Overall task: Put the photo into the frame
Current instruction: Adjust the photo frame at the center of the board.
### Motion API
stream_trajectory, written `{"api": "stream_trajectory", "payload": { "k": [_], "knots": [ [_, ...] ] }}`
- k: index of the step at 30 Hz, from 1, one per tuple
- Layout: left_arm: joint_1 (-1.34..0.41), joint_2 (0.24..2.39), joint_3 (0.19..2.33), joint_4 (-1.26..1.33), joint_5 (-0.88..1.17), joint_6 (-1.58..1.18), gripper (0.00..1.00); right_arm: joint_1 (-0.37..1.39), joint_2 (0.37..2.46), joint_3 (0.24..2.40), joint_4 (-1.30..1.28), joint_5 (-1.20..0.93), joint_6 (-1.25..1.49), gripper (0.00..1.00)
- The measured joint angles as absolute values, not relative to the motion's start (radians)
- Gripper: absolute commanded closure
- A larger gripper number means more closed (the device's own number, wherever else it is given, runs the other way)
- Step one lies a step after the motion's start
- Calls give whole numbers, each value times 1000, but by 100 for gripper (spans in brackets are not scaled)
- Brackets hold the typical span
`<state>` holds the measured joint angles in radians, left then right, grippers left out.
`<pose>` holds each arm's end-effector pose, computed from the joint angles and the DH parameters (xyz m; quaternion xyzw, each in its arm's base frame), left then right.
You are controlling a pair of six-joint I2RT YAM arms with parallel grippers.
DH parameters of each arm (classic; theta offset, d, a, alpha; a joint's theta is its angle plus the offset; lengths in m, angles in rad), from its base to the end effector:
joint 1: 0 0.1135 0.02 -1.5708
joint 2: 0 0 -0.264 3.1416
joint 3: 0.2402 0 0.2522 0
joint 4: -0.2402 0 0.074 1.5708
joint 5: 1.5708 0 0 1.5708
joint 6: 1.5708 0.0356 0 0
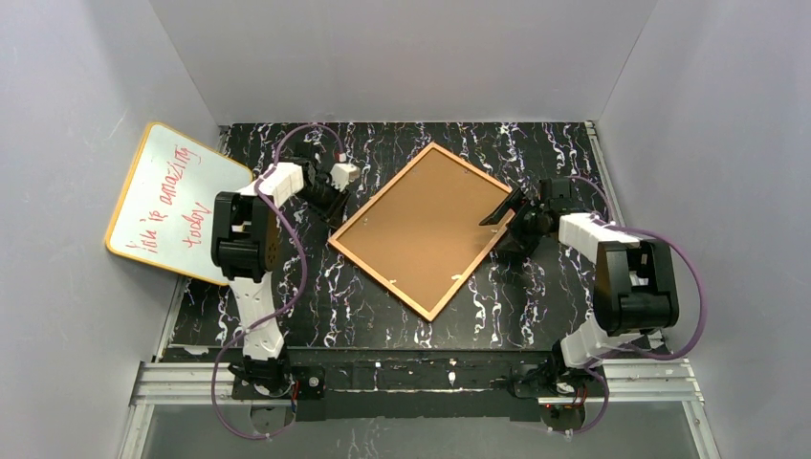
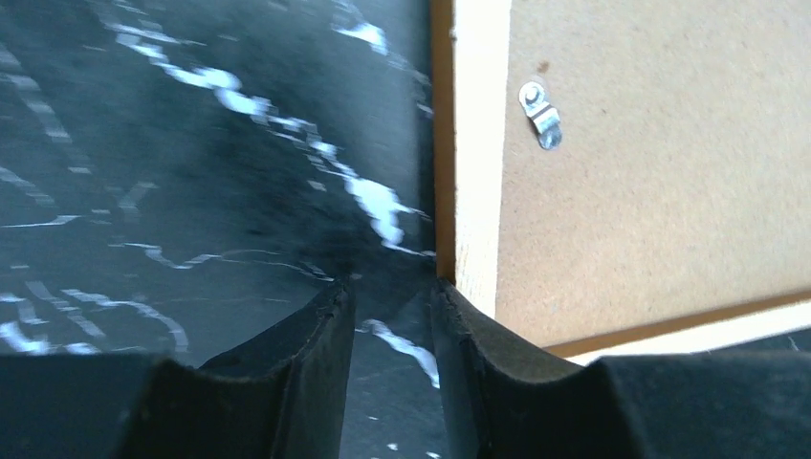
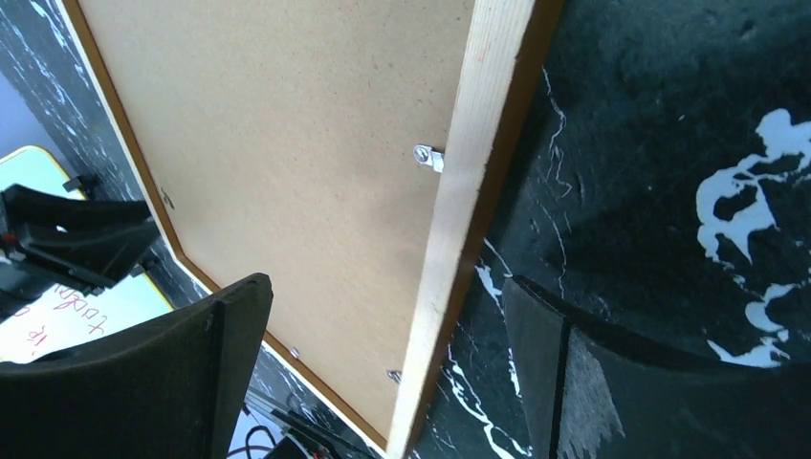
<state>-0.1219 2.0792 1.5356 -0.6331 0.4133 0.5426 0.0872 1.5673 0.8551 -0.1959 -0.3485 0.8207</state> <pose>0.4252 -0.0665 0.1703 0.3510 0.8942 -0.1568 0.2294 0.3076 0.0391 0.1781 0.2813 0.8896 0.2878 0.2161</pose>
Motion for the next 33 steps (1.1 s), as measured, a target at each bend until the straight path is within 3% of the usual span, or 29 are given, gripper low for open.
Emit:
{"api": "stream_trajectory", "payload": {
  "k": [14,23,29,33],
  "knots": [
    [-209,1982,1337,-873,612,670,68,9,1741,1024,-198,-364,789,1],
    [-198,1973,1403,-947,623,661,66,22,1607,1087,-249,-250,755,12],
    [-197,1974,1485,-943,671,631,67,194,1572,1087,-205,-275,769,14],
    [-202,1995,1479,-945,694,626,77,362,1618,1088,-143,-335,787,14]
  ]
}}
